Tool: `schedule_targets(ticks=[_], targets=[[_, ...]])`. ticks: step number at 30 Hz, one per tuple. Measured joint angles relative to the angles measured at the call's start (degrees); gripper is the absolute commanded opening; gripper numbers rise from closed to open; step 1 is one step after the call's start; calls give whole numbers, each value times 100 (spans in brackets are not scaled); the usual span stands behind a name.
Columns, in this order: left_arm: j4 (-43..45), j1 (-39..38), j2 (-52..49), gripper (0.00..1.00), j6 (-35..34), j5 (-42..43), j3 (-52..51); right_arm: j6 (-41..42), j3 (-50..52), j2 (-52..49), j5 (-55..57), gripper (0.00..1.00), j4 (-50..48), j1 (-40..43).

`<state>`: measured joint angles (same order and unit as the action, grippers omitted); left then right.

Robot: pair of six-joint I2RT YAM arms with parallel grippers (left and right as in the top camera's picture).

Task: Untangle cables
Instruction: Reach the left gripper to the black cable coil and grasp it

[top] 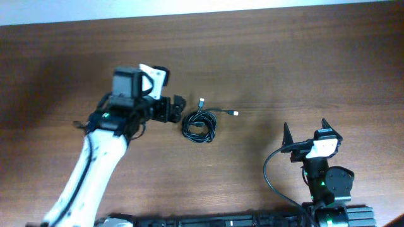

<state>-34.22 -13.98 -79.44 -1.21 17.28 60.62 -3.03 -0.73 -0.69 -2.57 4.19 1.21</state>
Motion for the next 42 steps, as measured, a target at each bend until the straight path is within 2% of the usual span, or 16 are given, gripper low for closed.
schedule_targets(ticks=[2, 5, 8, 14, 17, 19, 20, 21, 22, 26, 30, 33, 36, 40, 41, 42], targets=[[83, -59, -527, 69, -2, 79, 0, 0, 0, 2, -2, 99, 0, 0], [389, -66, -1259, 48, 413, 118, 11, 2, 0, 4, 0, 99, 0, 0], [710, -221, -2063, 43, 1021, 118, 15, 4, 0, 7, -2, 99, 0, 0], [1134, -411, -2516, 32, 1117, 79, 17, 2, 0, 0, 0, 99, 0, 0], [1139, -518, -2605, 39, 1119, 50, 44, 4, 0, 0, 0, 99, 0, 0], [988, -590, -2798, 37, 1123, 79, 114, 2, 0, 0, 0, 99, 0, 0], [907, -595, -2800, 30, 1126, 81, 127, 2, 0, 0, 0, 99, 0, 0], [872, -595, -2798, 10, 1121, 90, 129, 0, 0, 0, 0, 99, 0, 0], [796, -599, -2800, 0, 1119, 142, 142, 4, 0, 0, 0, 99, 0, 0], [748, -654, -2796, 0, 1123, 313, 151, 2, 0, 0, 0, 99, 0, 0], [76, -323, -2634, 0, 431, -745, 389, 0, 0, 0, 0, 99, 0, 0], [-365, -55, -1904, 0, -37, -1209, 417, 0, 0, 0, 0, 99, 0, 0], [-868, -79, -1408, 0, -166, -1290, 455, 0, 0, 0, 0, 99, 0, 0], [-988, -79, -741, 0, -168, -1300, 455, 20, 0, 0, -11, 99, -39, 0], [-1021, -79, -417, 0, -210, -1298, 455, 98, 0, 0, -118, 99, -37, 0], [-1016, -79, -247, 0, -337, -1300, 455, 656, 0, 0, -619, 99, -85, 0]])
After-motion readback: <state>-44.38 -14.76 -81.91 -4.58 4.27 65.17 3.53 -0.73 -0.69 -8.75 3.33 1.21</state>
